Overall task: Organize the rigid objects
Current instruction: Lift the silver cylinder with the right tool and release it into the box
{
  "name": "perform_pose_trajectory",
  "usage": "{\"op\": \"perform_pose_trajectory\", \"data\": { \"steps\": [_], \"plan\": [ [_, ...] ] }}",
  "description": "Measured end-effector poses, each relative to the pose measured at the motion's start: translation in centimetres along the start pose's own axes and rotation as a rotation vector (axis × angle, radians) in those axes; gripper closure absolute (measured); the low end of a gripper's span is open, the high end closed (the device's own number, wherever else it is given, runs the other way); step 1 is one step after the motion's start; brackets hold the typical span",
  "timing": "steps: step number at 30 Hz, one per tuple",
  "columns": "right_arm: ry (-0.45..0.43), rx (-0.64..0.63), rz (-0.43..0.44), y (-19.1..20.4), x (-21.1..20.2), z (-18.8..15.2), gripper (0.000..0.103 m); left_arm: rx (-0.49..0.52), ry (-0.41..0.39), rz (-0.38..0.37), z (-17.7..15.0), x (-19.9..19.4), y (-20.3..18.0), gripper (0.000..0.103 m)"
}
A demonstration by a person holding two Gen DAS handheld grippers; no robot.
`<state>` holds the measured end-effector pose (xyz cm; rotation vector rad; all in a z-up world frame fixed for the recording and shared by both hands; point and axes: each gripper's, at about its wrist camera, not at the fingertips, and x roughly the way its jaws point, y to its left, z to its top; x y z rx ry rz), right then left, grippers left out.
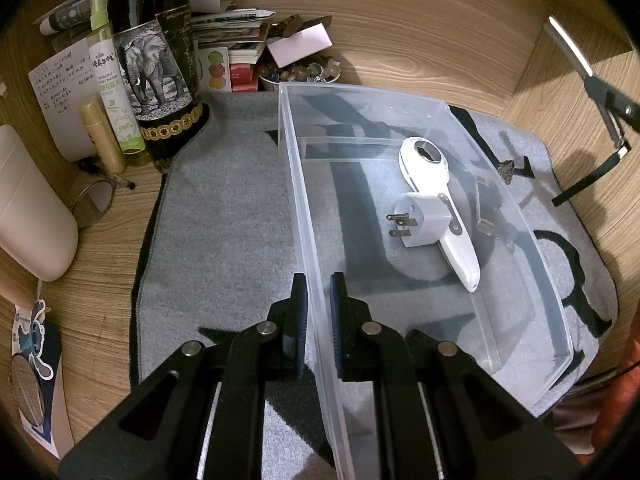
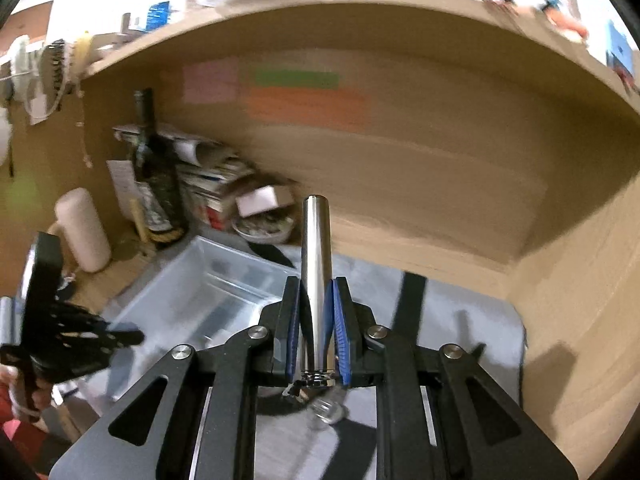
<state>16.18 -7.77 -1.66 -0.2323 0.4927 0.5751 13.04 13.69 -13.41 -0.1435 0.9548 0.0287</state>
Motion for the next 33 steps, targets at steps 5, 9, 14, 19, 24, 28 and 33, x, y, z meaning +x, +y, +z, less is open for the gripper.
{"op": "perform_pose_trajectory", "data": {
  "steps": [5, 9, 14, 19, 24, 28, 33],
  "plan": [
    [-0.015, -0.035, 0.058, 2.1, 0.2, 0.5, 0.089, 0.000, 0.000, 0.000, 0.0, 0.0, 0.0, 0.093],
    [0.006, -0.068, 0.109, 4.1, 1.4, 0.2, 0.089, -0.001, 0.000, 0.000, 0.0, 0.0, 0.0, 0.093],
    [0.055, -0.094, 0.163, 5.9, 3.2, -0.8, 0.089, 0.000, 0.000, 0.000, 0.0, 0.0, 0.0, 0.093],
    [0.127, -0.125, 0.192, 7.6, 5.1, -1.8, 0.089, -0.001, -0.001, -0.001, 0.0, 0.0, 0.0, 0.093],
    [0.238, -0.178, 0.221, 8.9, 7.5, -3.2, 0.089, -0.002, -0.001, -0.001, 0.0, 0.0, 0.1, 0.093],
    [0.310, -0.201, 0.233, 9.6, 8.9, -4.3, 0.089, -0.002, -0.001, -0.003, 0.1, 0.0, 0.1, 0.093],
    [0.375, -0.214, 0.245, 9.8, 9.8, -5.2, 0.089, 0.005, 0.001, -0.001, 0.2, 0.1, 0.0, 0.093]
  ]
}}
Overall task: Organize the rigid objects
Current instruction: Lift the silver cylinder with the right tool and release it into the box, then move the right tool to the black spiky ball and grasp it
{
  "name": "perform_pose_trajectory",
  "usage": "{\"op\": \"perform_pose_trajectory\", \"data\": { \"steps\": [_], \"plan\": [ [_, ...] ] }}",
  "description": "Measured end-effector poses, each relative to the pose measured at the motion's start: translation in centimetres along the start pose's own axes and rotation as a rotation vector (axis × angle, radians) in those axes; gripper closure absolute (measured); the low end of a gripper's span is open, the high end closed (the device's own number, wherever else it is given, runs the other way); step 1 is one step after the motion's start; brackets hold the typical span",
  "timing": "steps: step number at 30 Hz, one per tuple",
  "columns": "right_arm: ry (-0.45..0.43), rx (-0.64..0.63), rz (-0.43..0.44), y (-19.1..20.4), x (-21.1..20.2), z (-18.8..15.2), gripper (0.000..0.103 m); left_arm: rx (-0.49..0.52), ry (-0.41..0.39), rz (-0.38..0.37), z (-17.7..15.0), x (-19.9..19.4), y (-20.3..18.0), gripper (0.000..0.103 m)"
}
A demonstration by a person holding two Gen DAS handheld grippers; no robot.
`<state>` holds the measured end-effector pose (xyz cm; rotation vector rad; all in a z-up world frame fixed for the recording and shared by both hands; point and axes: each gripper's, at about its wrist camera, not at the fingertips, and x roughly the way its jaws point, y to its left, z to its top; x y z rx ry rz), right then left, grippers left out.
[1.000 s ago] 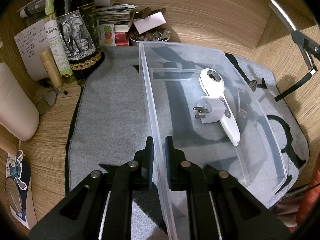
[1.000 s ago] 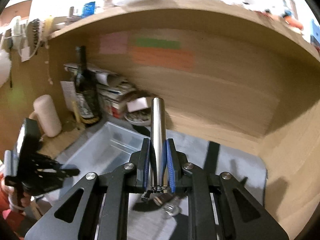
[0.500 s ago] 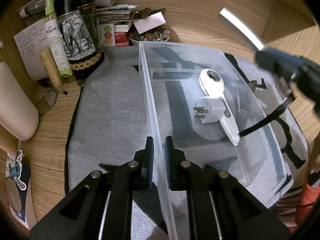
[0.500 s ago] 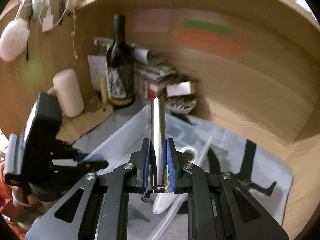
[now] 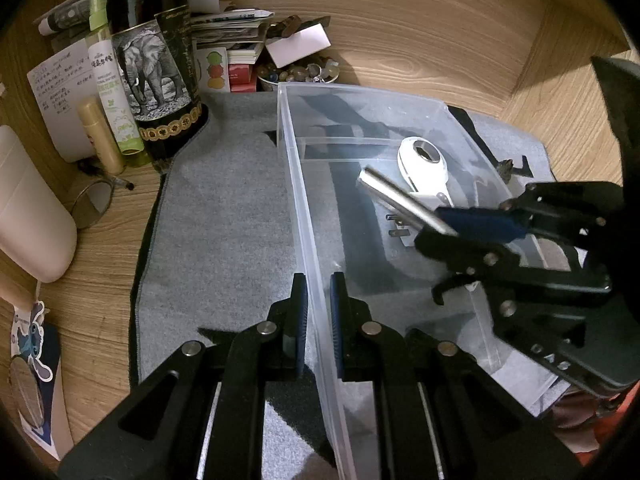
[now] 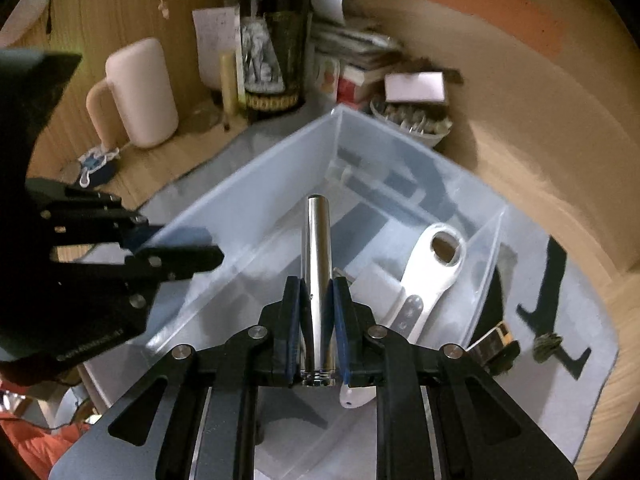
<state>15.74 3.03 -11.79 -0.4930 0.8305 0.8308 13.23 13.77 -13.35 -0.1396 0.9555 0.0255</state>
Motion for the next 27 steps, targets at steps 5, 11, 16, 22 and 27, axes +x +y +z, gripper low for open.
{"op": "perform_pose_trajectory", "data": {
  "steps": [5, 11, 16, 22, 27],
  "plan": [
    [0.056, -0.047, 0.006, 0.7, 0.9, -0.5, 0.089, -0.004, -0.001, -0.003, 0.0, 0.0, 0.0, 0.093],
    [0.057, -0.065, -0.002, 0.9, 0.8, -0.7, 0.089, -0.004, 0.000, -0.003, -0.1, 0.0, 0.0, 0.093],
    [0.032, -0.035, 0.002, 0.2, 0.0, -0.5, 0.085, -0.003, 0.000, -0.002, 0.0, -0.1, 0.0, 0.093],
    [-0.035, 0.004, -0.020, -0.8, -1.8, -0.2, 0.072, -0.004, 0.001, -0.002, 0.0, -0.1, 0.1, 0.093],
    [-0.108, 0.054, -0.053, -2.4, -4.1, 0.1, 0.061, 0.001, 0.000, 0.002, -0.1, 0.0, 0.0, 0.093]
  ]
}}
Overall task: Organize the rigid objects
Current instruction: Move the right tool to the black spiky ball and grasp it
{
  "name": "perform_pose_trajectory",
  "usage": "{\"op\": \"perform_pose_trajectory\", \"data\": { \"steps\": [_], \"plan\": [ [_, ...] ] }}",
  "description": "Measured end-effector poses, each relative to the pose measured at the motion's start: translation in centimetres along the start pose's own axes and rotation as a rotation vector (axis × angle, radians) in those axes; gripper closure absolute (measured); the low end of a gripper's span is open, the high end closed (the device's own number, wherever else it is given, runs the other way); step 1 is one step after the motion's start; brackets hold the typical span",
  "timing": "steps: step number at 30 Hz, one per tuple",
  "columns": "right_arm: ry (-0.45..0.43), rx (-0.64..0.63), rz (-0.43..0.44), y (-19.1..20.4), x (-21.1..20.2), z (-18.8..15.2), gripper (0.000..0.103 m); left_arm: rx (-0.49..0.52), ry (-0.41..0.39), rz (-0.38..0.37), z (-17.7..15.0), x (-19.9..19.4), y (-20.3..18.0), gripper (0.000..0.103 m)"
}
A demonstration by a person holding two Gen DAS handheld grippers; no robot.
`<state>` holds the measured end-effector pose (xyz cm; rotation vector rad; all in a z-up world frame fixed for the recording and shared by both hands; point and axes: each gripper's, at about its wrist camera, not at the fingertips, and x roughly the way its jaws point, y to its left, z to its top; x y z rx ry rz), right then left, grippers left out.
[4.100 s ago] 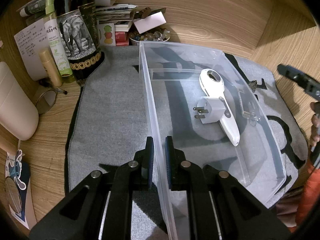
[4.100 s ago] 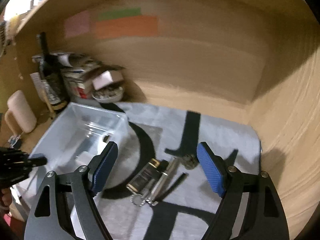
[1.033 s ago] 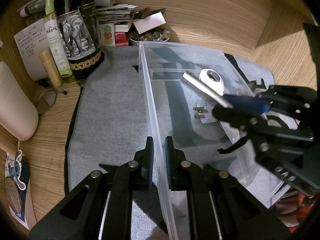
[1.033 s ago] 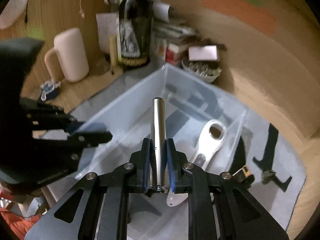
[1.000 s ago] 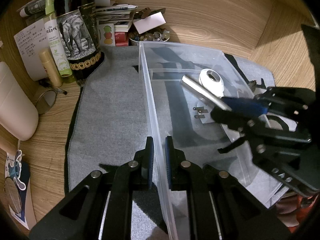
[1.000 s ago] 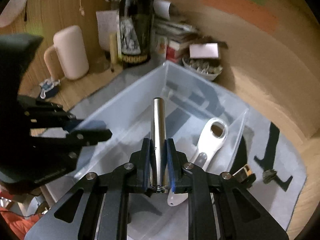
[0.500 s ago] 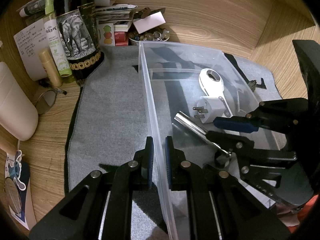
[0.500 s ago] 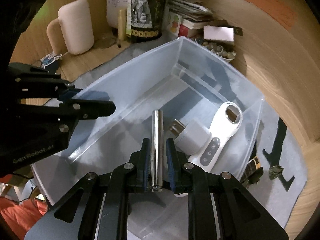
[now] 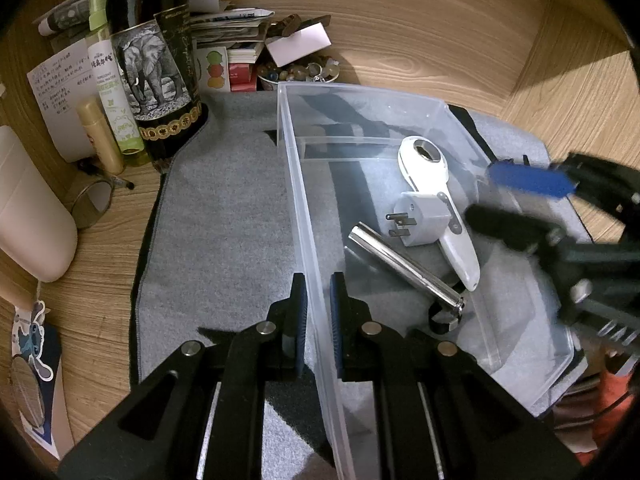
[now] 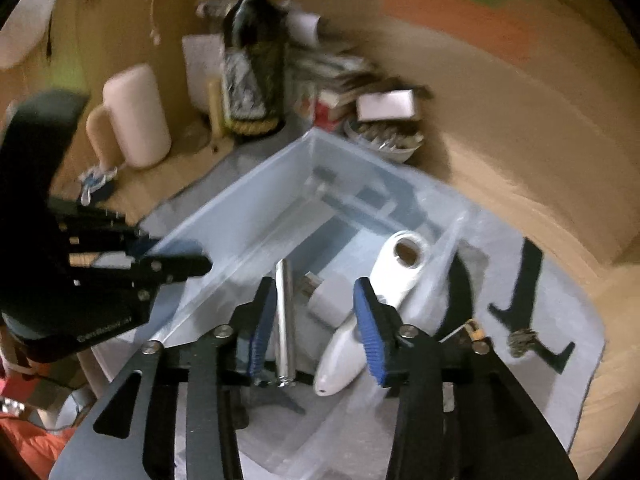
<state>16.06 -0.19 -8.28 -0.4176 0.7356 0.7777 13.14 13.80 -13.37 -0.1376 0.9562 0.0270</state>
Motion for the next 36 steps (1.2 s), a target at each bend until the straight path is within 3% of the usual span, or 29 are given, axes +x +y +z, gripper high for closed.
{"op": "perform_pose_trajectory", "data": {
  "steps": [7, 14, 26, 36],
  "plan": [
    [-0.121, 0.151, -0.088, -3.9, -3.1, 0.7, 0.058, 0.000, 0.000, 0.001, 0.0, 0.0, 0.0, 0.093],
    [-0.148, 0.254, -0.181, -8.1, -4.2, 0.3, 0.056, 0.000, 0.000, 0.001, -0.1, 0.0, 0.0, 0.093],
    [-0.045, 0.422, -0.262, -14.9, -0.8, -3.0, 0.056, -0.001, 0.000, 0.000, 0.0, 0.0, 0.0, 0.093],
    [0.075, 0.491, -0.284, -17.5, 3.5, -5.8, 0.056, -0.003, 0.000, 0.000, -0.1, 0.0, -0.1, 0.093]
  ]
}}
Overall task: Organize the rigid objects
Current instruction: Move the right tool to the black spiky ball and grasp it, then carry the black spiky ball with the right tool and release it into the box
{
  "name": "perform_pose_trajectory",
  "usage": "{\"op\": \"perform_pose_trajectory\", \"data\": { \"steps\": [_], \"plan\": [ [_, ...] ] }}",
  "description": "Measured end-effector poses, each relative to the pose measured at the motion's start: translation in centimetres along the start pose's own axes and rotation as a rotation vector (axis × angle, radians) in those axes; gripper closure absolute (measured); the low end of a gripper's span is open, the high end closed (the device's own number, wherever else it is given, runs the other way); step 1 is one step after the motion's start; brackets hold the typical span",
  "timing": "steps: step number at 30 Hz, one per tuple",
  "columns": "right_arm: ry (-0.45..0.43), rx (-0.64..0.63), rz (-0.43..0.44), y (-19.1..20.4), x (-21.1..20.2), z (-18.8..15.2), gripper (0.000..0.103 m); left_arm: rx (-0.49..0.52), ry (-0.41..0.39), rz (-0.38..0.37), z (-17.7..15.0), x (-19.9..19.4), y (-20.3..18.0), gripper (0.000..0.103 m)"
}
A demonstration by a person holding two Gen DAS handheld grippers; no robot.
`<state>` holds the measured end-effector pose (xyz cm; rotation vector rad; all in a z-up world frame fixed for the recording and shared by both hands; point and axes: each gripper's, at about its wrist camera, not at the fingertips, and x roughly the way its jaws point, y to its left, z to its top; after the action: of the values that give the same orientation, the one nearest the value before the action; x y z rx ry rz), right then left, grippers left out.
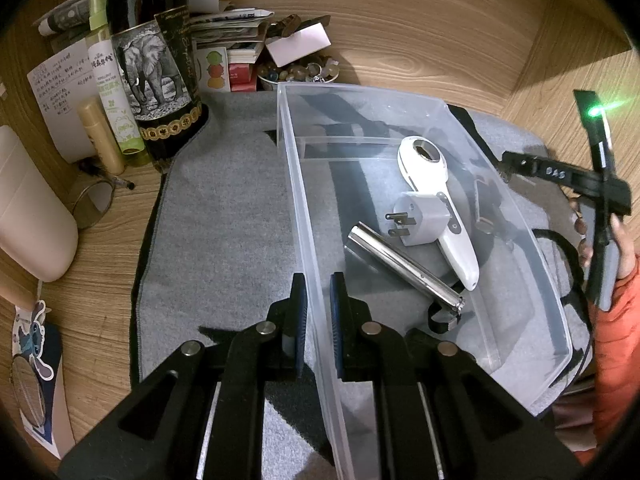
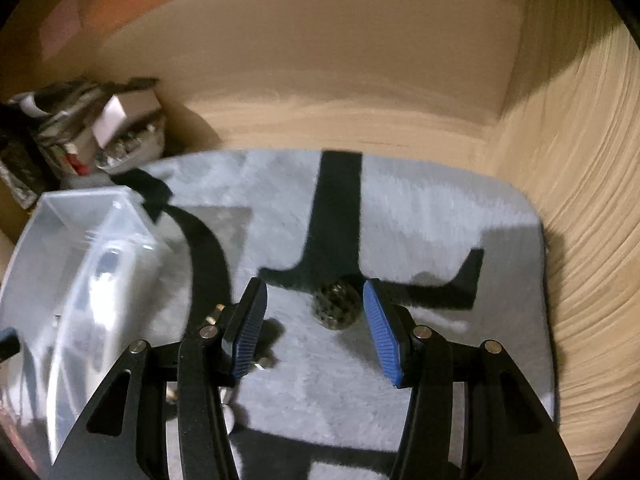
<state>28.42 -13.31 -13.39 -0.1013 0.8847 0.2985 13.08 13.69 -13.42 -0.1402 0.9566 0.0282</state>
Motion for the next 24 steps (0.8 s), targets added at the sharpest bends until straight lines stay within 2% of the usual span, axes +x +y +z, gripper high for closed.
{"op": "perform_pose_trajectory", "data": {
  "steps": [6, 8, 10, 24],
  "plan": [
    [0.035, 0.012, 0.000, -0.4, 1.6, -0.3, 0.059, 0.000, 0.000, 0.001, 0.0, 0.0, 0.0, 0.093],
    [0.048, 0.004, -0.005, -0.4, 2.1, -0.4, 0.071, 0.001, 0.000, 0.000, 0.0, 0.0, 0.0, 0.093],
    [0.048, 0.001, -0.004, -0.4, 2.6, -0.4, 0.075, 0.000, 0.000, 0.000, 0.0, 0.0, 0.0, 0.093],
    [-0.018, -0.033, 0.016, 0.5, -0.1, 0.0, 0.077, 0.002, 0.000, 0.001, 0.0, 0.0, 0.0, 0.093]
  ]
}}
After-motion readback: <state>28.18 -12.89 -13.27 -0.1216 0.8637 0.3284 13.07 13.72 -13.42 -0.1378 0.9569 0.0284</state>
